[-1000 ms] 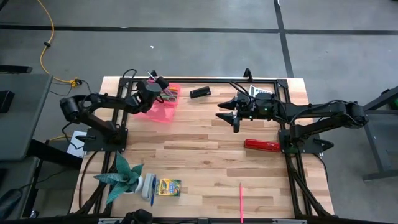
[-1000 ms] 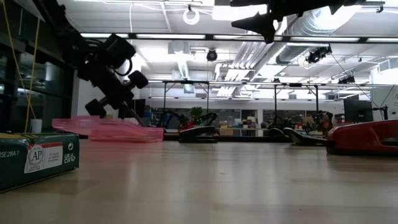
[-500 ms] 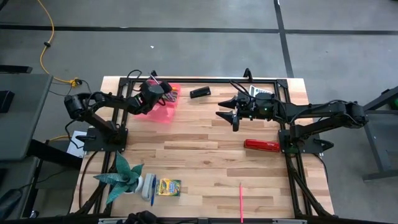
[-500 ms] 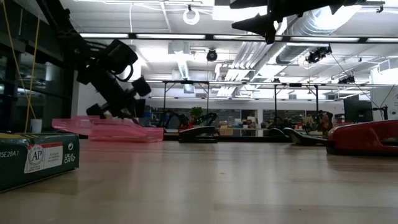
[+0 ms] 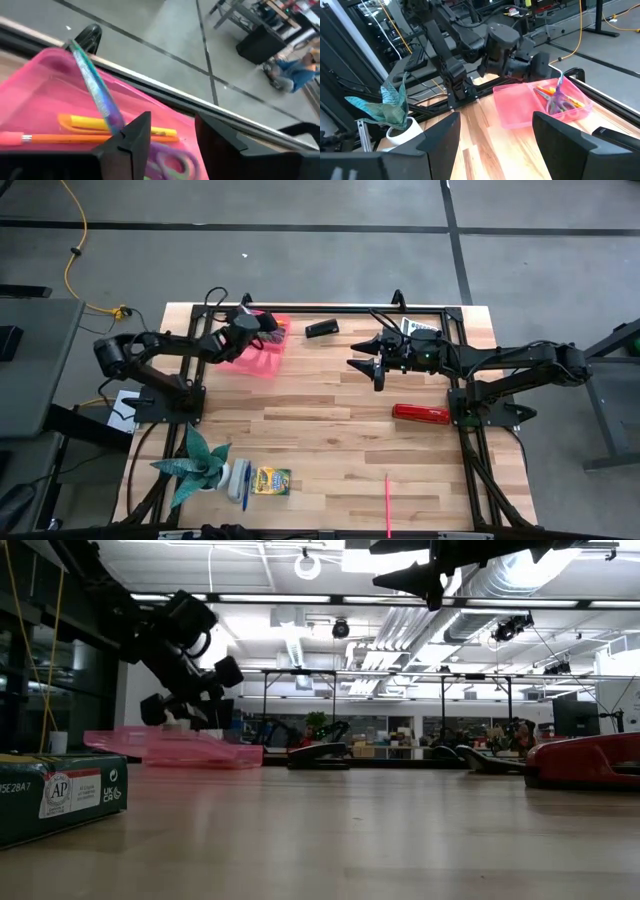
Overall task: Pack school essentials
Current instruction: Put the purple scissors into the pink supply box, then put the pink pencil into the pink supply box
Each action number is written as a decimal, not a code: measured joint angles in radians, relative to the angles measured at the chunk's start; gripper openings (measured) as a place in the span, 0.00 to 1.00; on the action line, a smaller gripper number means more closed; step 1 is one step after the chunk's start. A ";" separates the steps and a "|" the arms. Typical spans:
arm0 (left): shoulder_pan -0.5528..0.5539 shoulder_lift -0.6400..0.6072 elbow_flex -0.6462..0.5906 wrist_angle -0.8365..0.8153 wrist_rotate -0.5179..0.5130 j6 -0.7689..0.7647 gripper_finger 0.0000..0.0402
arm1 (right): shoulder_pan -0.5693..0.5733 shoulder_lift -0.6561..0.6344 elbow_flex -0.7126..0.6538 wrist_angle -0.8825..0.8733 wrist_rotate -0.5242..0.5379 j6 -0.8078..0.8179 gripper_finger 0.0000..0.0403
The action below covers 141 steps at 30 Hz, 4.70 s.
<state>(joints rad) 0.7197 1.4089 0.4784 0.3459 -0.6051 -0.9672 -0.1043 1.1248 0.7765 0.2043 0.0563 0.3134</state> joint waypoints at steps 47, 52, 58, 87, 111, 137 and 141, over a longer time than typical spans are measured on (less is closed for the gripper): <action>-0.385 -0.705 0.263 -0.252 0.763 0.953 0.41 | -0.002 0.000 0.001 0.167 0.002 -0.068 0.60; -0.389 -0.705 0.263 -0.252 0.742 0.945 0.41 | -0.002 0.000 0.001 0.167 -0.001 -0.079 0.60; -0.389 -0.705 0.263 -0.252 0.742 0.940 0.41 | -0.002 0.000 0.001 0.160 -0.001 0.033 0.60; -0.388 -0.705 0.263 -0.248 0.740 0.918 0.41 | 0.755 0.531 0.196 -0.593 -0.243 1.751 0.60; -0.388 -0.705 0.263 -0.245 0.740 0.918 0.41 | 0.739 0.771 0.351 -0.803 -0.314 1.777 0.20; -0.388 -0.705 0.263 -0.244 0.740 0.918 0.41 | 0.517 0.347 0.320 -1.197 0.215 1.083 0.00; -0.388 -0.705 0.263 -0.244 0.740 0.918 0.41 | 0.406 0.229 0.199 -0.959 0.232 0.844 0.00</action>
<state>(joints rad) 0.3313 0.7036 0.7414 0.1017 0.1349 -0.0494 0.3014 1.3542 0.9753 -0.7545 0.2881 1.1570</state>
